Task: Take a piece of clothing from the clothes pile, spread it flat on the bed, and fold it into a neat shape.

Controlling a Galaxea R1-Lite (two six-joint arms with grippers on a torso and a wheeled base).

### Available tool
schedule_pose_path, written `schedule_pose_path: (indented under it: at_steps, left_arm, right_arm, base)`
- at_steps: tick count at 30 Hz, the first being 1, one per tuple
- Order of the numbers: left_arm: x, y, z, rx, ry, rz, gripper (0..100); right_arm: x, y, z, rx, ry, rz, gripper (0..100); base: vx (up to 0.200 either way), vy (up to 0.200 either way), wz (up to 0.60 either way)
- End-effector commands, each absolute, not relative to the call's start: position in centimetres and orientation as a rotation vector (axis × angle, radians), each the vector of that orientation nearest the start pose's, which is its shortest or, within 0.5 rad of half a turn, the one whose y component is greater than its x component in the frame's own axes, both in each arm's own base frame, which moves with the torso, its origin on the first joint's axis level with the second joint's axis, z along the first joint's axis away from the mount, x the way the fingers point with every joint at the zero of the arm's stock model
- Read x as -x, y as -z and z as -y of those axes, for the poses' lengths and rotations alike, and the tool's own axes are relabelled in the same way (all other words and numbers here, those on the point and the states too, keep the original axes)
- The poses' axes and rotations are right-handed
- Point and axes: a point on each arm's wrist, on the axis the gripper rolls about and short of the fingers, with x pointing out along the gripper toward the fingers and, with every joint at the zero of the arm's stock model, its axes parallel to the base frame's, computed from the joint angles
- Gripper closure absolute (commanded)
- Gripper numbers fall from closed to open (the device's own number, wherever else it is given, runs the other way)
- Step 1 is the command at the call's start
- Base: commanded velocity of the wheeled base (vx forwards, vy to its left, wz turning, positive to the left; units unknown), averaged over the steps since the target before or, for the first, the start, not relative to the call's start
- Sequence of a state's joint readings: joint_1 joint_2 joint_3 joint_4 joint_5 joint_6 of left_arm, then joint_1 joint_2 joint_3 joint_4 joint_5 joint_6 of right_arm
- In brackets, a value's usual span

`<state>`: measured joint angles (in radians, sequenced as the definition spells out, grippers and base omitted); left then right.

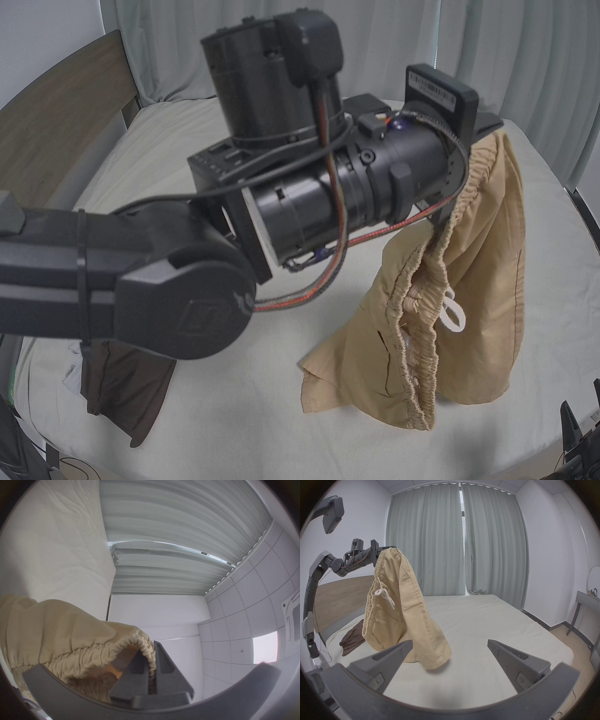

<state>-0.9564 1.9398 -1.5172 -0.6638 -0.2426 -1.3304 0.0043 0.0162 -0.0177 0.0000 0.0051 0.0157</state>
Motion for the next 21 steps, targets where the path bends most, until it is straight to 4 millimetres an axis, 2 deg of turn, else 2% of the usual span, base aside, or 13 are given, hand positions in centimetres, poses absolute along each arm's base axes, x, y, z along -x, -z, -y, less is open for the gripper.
schedule_pose_path:
  at_steps: [1,6,10,11,15,21]
  left_arm:
    - [-24.2,-26.4,30.7,1.162,1.055,-0.606,100]
    - [-23.9,-23.8,27.2,1.084,1.019,-0.542,100]
    - [-23.6,-23.3,25.2,1.080,1.002,-0.505,100]
    - [-23.5,-23.3,24.1,1.077,0.996,-0.488,100]
    - [-23.1,-22.6,22.2,1.077,0.977,-0.472,100]
    - [-23.8,-20.9,20.1,1.088,0.934,-0.409,100]
  right_arm:
    - [2.3,-7.6,0.0,-0.015,-0.012,-0.002,0]
    - [2.3,-7.6,0.0,-0.015,-0.011,-0.002,0]
    - [2.3,-7.6,0.0,-0.015,-0.011,-0.002,0]
    - [2.3,-7.6,0.0,-0.015,-0.011,-0.002,0]
    - [2.3,-7.6,0.0,-0.014,-0.011,-0.002,0]
    - [2.3,-7.5,0.0,-0.014,-0.011,0.000,0]
  base:
    - [0.000,0.000,0.00]
    - [0.000,0.000,0.00]
    - [0.000,0.000,0.00]
    - [0.000,0.000,0.00]
    - [0.000,0.000,0.00]
    - [0.000,0.000,0.00]
